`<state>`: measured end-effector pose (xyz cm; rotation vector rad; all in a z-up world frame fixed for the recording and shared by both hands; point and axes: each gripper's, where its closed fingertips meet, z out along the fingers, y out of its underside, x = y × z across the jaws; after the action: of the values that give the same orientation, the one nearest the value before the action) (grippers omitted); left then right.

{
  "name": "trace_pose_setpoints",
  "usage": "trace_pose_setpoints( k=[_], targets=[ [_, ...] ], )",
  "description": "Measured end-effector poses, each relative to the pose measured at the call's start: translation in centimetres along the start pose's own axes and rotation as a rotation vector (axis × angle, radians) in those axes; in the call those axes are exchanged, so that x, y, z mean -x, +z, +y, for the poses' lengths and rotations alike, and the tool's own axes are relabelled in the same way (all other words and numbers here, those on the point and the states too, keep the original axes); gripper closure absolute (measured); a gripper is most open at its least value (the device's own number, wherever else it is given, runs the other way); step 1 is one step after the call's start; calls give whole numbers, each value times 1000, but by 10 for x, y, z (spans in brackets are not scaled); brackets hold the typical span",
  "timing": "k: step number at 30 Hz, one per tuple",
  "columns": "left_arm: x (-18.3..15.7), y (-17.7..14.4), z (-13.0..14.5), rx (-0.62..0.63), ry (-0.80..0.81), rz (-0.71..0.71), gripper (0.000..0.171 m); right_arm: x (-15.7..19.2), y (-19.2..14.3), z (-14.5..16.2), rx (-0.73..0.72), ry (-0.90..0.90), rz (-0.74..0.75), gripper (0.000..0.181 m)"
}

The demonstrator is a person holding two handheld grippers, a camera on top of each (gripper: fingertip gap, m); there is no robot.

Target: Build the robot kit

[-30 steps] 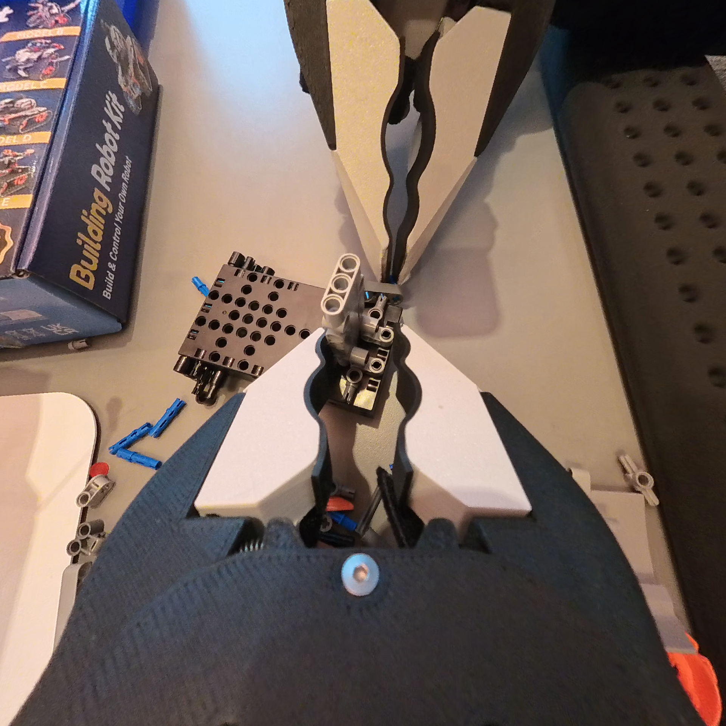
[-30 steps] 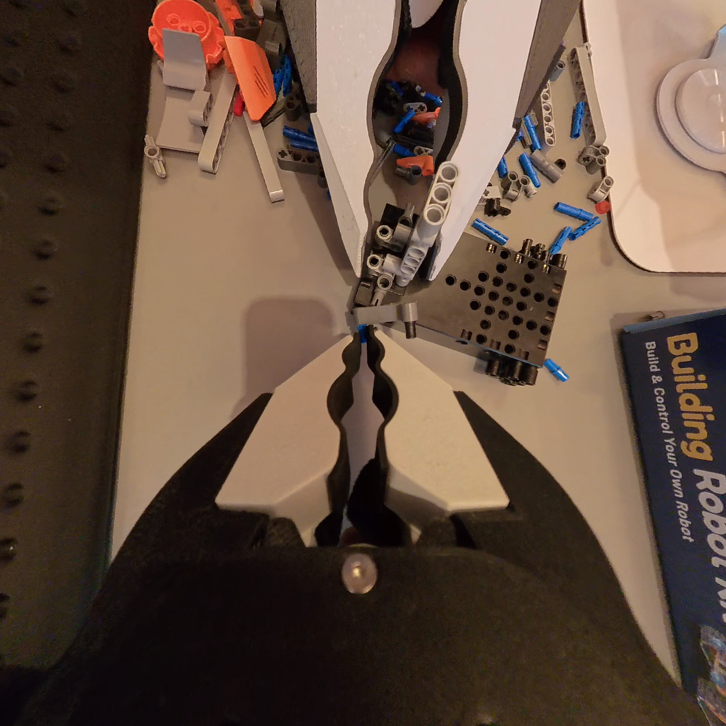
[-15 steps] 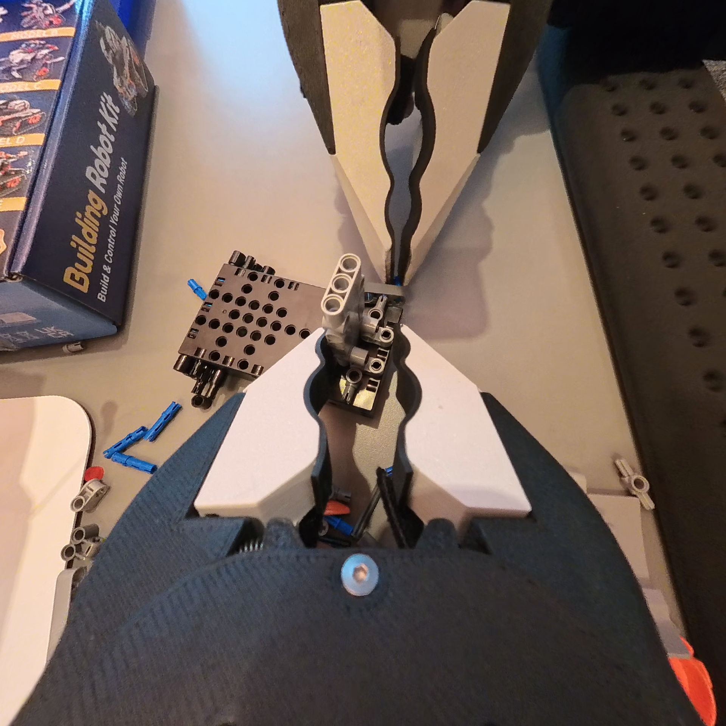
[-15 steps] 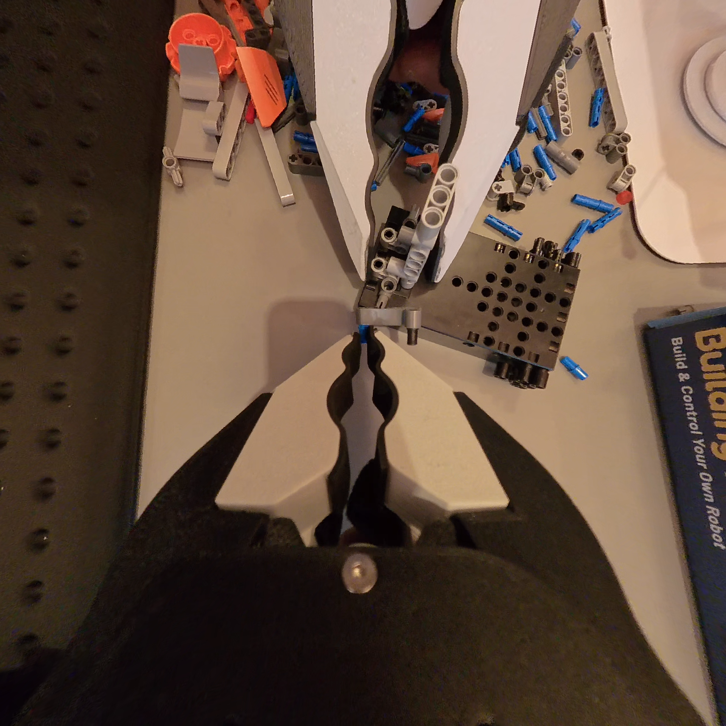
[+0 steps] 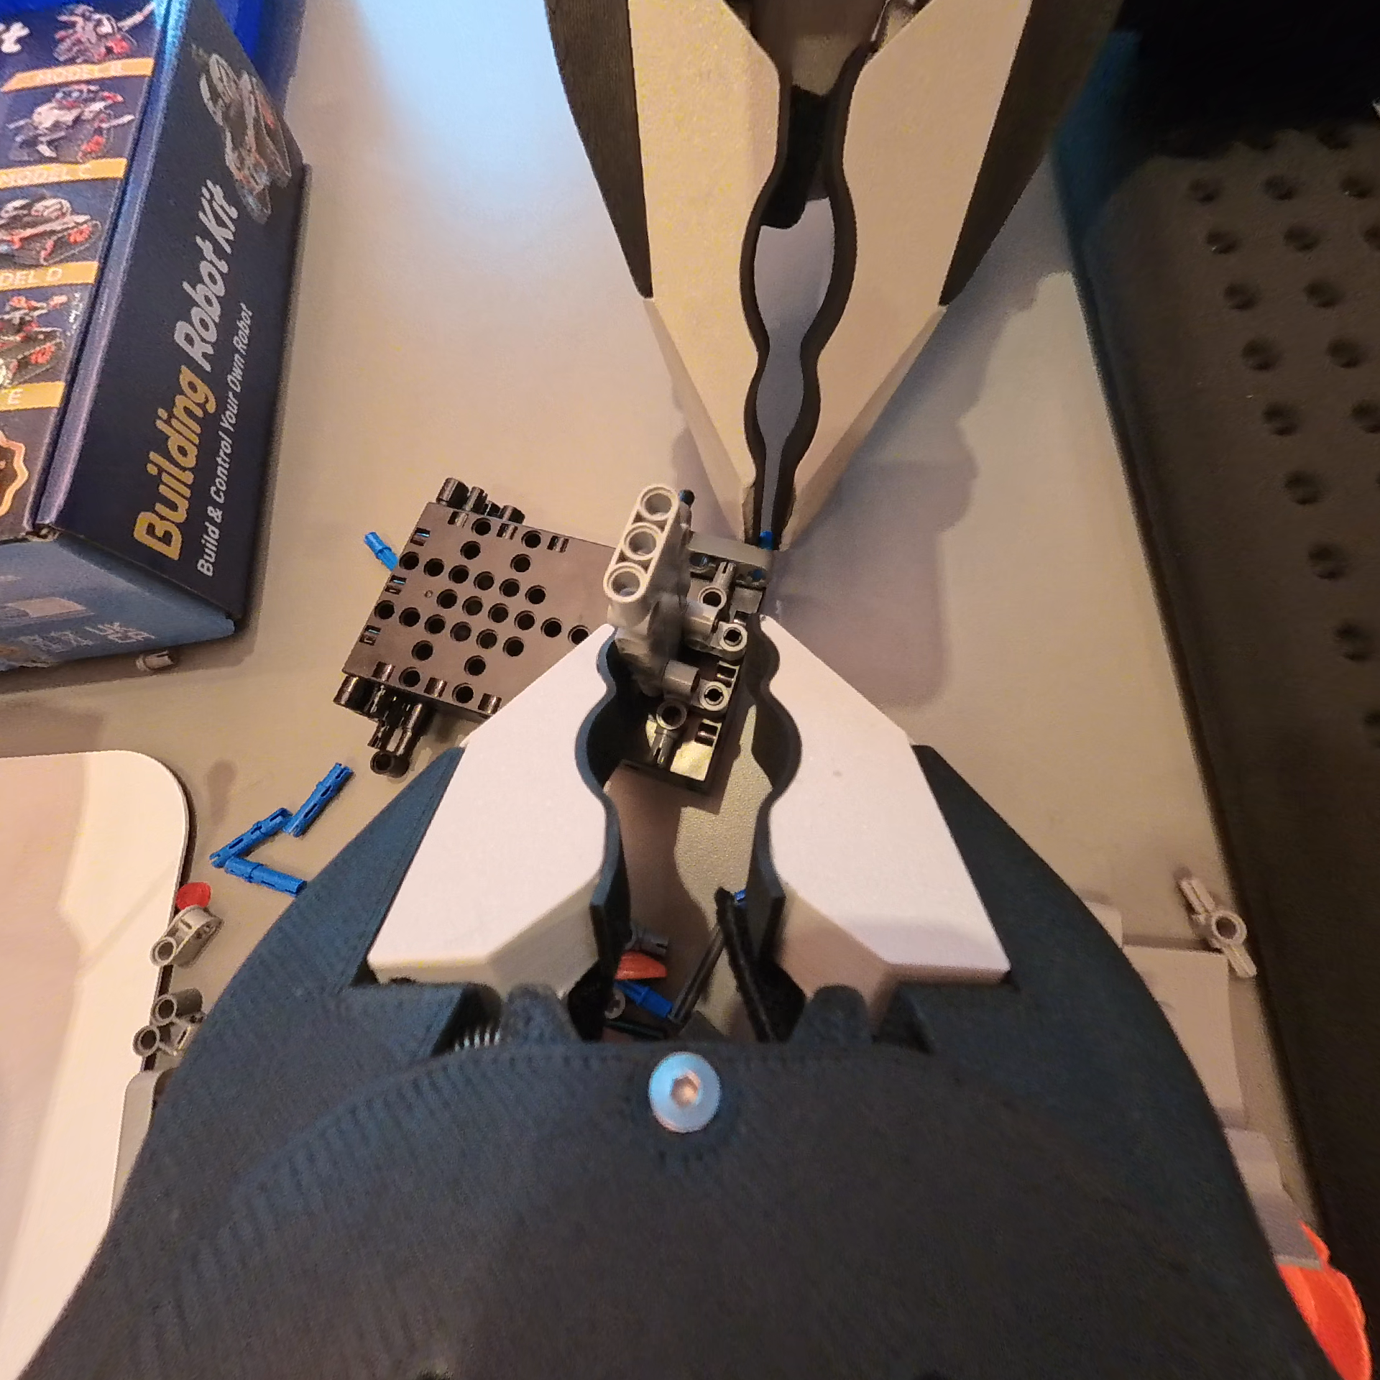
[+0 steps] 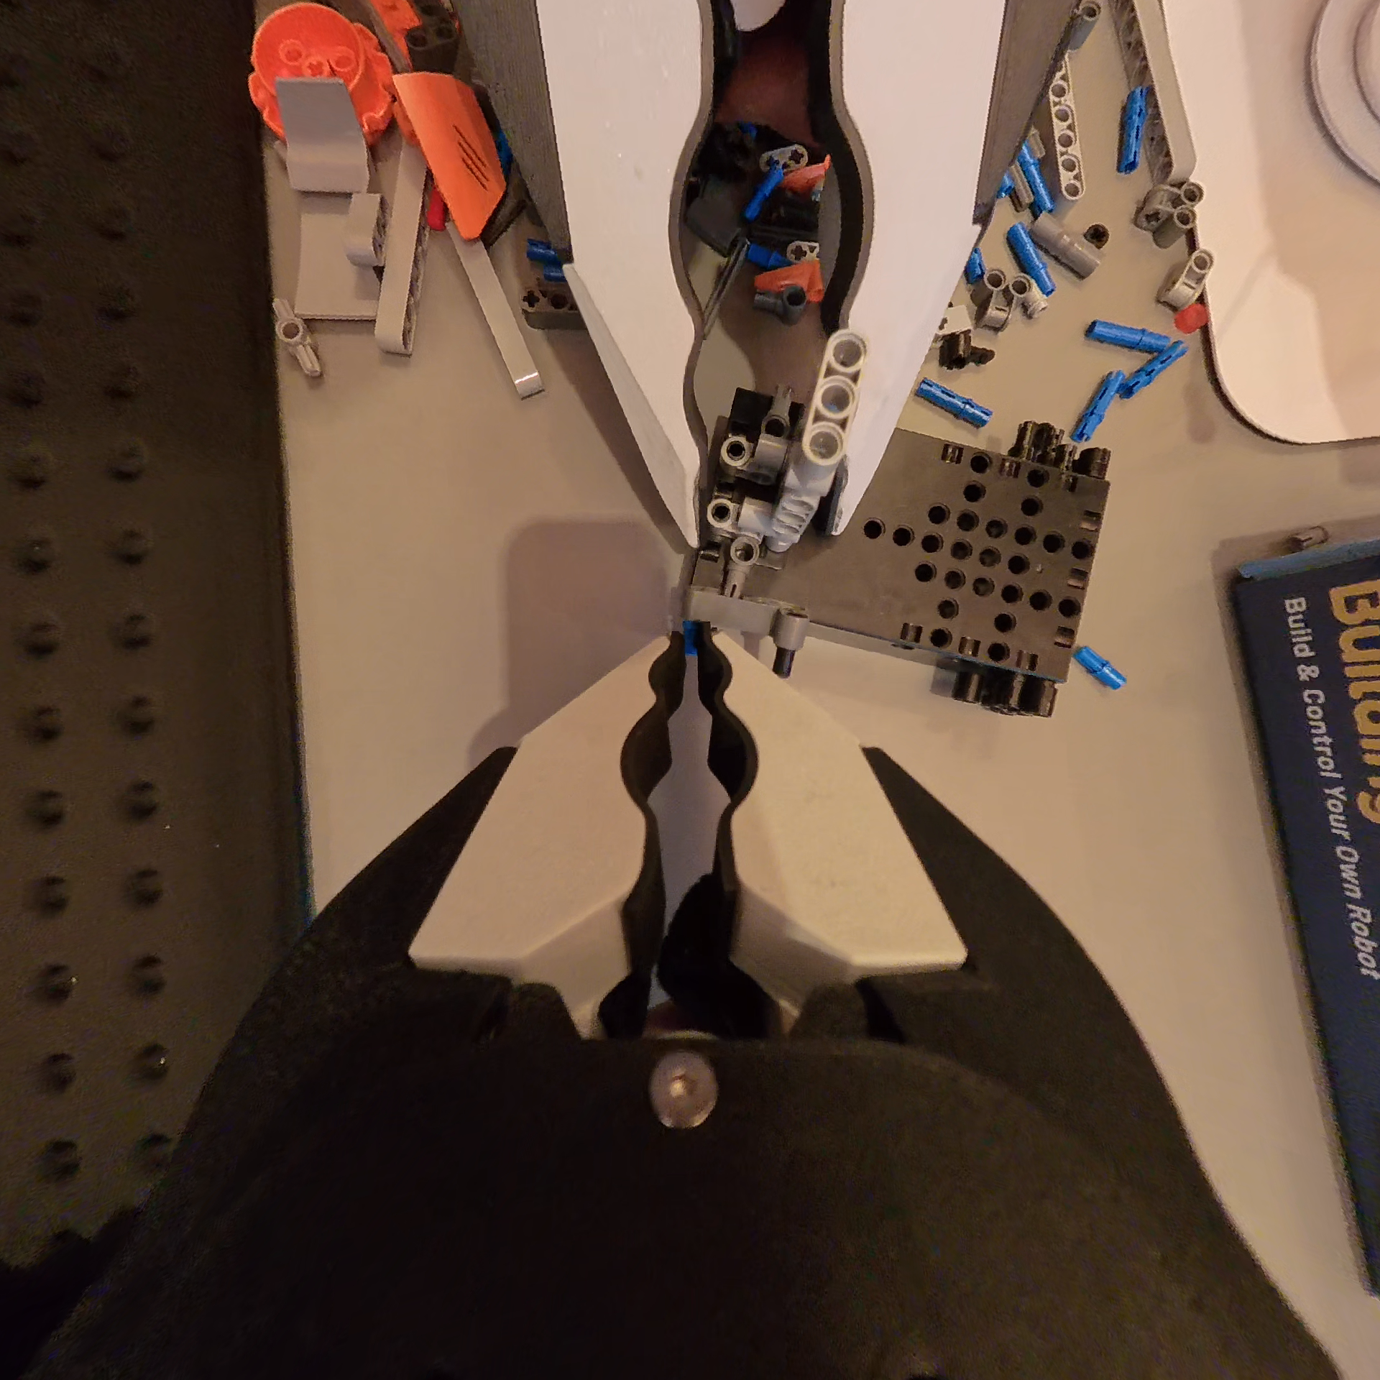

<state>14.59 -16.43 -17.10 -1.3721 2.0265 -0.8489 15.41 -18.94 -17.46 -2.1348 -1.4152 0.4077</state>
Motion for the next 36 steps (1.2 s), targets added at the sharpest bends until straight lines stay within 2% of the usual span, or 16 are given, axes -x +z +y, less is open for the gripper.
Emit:
trace_pose_setpoints(
  k=[11, 15, 19, 30, 34, 36],
  targets=[
    [1, 0, 0, 11, 7, -17, 143, 0, 0, -2, 69, 19, 28, 181],
    [-1, 3, -3, 9, 20, -21, 143, 7, -2, -20, 23, 9, 4, 181],
    [-2, 4, -4, 17, 38, -26, 144, 11, 2, -11, 57, -6, -19, 181],
    [-2, 4, -3, 21, 31, -21, 144, 11, 0, -2, 29, -48, -5, 181],
    [2, -1, -3, 27, 28, -29, 141, 18, -5, -2, -3, -118, 28, 181],
    [1, -6, -8, 4, 27, -23, 137, 25, -2, 1, 29, -151, 49, 181]
  ],
)
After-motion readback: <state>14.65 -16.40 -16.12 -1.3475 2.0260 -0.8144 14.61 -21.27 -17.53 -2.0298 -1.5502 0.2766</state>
